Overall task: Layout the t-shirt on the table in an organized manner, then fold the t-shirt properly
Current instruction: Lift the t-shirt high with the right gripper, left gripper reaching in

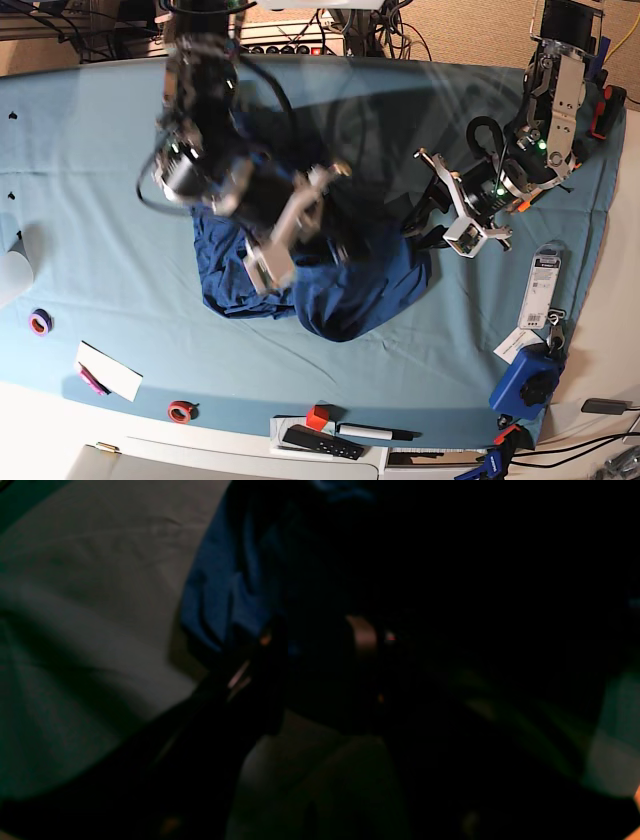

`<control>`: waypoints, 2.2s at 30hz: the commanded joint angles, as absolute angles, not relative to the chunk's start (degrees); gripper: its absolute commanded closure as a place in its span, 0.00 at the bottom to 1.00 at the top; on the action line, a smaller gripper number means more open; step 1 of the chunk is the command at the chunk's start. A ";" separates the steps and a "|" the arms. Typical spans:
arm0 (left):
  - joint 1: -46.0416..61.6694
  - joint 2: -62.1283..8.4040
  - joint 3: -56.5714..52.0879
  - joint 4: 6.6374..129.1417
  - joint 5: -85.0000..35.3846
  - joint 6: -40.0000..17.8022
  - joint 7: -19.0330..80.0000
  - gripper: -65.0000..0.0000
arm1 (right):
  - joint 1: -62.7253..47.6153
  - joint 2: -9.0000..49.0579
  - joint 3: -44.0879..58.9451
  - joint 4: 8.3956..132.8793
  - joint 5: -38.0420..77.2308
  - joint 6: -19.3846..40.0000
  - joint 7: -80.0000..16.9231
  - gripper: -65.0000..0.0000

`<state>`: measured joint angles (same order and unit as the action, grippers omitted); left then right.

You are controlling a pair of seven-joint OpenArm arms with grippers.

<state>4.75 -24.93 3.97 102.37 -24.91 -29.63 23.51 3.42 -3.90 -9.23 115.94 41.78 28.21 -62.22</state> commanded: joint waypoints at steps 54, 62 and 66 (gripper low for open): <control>-14.24 0.54 25.74 75.26 -30.44 -37.08 13.87 1.00 | 31.03 -8.10 -5.23 106.48 10.66 11.55 -44.95 1.00; -14.31 1.28 25.89 74.08 -21.67 -32.71 9.91 1.00 | 31.20 -8.12 -5.30 106.48 10.02 11.53 -44.91 1.00; -14.33 1.26 26.50 74.08 -20.14 -32.36 8.93 1.00 | 31.24 -8.10 -5.30 106.48 10.00 11.55 -44.95 1.00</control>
<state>-13.02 0.47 26.59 73.10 -19.46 -31.94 10.52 29.21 -7.81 -5.26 105.73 9.47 11.55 -47.29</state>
